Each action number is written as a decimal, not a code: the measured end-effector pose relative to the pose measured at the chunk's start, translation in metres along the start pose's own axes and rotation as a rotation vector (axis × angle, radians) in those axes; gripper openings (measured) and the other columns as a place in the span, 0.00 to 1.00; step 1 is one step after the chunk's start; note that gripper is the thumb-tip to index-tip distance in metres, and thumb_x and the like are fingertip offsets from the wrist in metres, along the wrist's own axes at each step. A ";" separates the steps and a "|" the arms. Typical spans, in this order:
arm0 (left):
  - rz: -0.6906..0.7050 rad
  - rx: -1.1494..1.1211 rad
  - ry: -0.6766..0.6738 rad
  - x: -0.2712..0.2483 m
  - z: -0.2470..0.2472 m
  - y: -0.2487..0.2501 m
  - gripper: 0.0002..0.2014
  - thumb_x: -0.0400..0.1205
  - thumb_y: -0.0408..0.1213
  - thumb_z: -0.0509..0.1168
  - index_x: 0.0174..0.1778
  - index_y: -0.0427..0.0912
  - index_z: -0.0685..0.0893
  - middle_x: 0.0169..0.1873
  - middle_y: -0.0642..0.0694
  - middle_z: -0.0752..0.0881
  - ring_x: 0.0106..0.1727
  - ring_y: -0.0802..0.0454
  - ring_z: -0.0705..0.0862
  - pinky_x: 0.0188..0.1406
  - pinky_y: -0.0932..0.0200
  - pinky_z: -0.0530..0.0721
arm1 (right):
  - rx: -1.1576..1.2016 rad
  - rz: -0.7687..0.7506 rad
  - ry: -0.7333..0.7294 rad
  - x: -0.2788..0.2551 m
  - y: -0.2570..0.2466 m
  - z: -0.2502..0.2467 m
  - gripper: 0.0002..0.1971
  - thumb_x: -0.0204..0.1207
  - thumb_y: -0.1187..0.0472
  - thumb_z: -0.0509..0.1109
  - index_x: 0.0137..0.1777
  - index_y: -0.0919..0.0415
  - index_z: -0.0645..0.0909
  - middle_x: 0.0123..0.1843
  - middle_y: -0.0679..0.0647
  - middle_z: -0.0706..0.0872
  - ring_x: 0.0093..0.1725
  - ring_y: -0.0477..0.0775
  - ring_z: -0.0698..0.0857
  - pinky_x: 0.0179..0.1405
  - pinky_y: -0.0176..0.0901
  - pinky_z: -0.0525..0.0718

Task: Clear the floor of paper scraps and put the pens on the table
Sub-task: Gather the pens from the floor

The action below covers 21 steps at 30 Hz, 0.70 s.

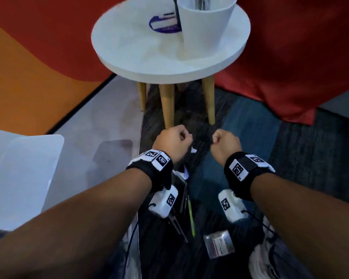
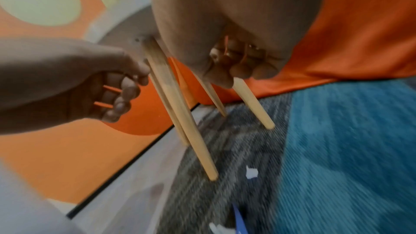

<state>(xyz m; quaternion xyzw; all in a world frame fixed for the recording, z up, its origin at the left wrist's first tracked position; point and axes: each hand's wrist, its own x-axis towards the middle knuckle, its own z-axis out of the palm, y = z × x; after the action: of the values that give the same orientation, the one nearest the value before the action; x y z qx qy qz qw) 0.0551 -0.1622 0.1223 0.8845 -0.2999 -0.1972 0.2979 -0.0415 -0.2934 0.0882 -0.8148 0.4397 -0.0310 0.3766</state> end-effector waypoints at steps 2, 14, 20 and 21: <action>-0.085 0.019 -0.079 -0.004 0.019 -0.030 0.10 0.81 0.47 0.63 0.38 0.47 0.81 0.30 0.51 0.85 0.37 0.48 0.84 0.34 0.58 0.78 | -0.058 0.057 -0.118 0.001 0.021 0.024 0.09 0.68 0.70 0.60 0.33 0.55 0.72 0.37 0.52 0.81 0.36 0.57 0.79 0.35 0.41 0.77; -0.395 0.031 -0.386 -0.039 0.129 -0.149 0.10 0.81 0.47 0.66 0.37 0.46 0.83 0.36 0.47 0.89 0.39 0.48 0.86 0.42 0.56 0.84 | -0.343 0.316 -0.640 -0.028 0.106 0.147 0.10 0.76 0.51 0.73 0.49 0.58 0.85 0.55 0.58 0.88 0.57 0.61 0.86 0.50 0.41 0.82; -0.422 0.020 -0.454 -0.051 0.170 -0.169 0.03 0.79 0.38 0.68 0.40 0.48 0.82 0.33 0.52 0.83 0.40 0.48 0.84 0.40 0.56 0.83 | -0.232 0.411 -0.630 -0.045 0.122 0.187 0.13 0.75 0.50 0.73 0.46 0.62 0.84 0.52 0.59 0.89 0.53 0.61 0.86 0.48 0.45 0.83; -0.436 0.008 -0.459 -0.053 0.173 -0.172 0.02 0.78 0.38 0.68 0.40 0.49 0.81 0.35 0.50 0.85 0.42 0.47 0.85 0.43 0.54 0.85 | -0.223 0.423 -0.627 -0.046 0.122 0.191 0.13 0.74 0.49 0.74 0.44 0.61 0.84 0.50 0.60 0.89 0.50 0.60 0.87 0.46 0.44 0.84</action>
<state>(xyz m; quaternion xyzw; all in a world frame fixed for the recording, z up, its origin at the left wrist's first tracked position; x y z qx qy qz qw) -0.0044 -0.0887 -0.1084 0.8616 -0.1635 -0.4495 0.1699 -0.0809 -0.1879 -0.1136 -0.7121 0.4621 0.3456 0.3998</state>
